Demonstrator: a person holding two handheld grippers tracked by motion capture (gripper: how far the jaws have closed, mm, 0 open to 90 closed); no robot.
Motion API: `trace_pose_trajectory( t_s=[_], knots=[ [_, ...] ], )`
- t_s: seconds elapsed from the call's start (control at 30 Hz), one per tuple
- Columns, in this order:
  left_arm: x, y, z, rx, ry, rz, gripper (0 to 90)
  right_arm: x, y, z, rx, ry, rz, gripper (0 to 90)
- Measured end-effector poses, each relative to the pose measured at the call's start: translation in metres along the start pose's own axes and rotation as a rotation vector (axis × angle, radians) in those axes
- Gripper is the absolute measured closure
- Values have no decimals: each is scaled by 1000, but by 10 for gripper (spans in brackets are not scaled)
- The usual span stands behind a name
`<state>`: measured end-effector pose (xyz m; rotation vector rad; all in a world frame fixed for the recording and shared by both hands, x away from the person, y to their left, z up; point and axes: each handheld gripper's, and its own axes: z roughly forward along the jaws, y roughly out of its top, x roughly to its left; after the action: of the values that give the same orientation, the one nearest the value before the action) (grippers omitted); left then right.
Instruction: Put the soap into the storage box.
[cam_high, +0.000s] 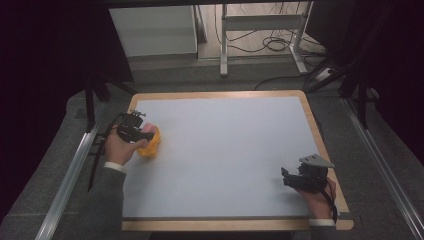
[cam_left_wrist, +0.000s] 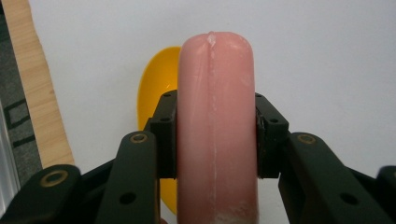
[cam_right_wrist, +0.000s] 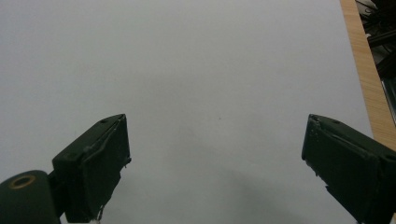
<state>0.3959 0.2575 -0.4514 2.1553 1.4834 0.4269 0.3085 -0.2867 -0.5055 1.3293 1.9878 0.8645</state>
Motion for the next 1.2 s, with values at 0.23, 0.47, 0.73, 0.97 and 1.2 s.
trace_pose_trajectory(
  t_s=[0.23,0.47,0.73,0.97,1.2],
  knots=[
    [6,-4,10,22,0,-20,602,0,0,0,2,0,2,74],
    [8,-7,18,39,-5,-27,602,0,0,1,3,2,2,74],
    [8,-9,27,59,-14,-29,601,0,0,1,4,3,0,74],
    [8,-9,23,33,-26,-35,539,0,0,1,4,2,0,74],
    [7,-9,4,-37,-24,-34,313,1,0,1,4,3,-3,74]
  ],
)
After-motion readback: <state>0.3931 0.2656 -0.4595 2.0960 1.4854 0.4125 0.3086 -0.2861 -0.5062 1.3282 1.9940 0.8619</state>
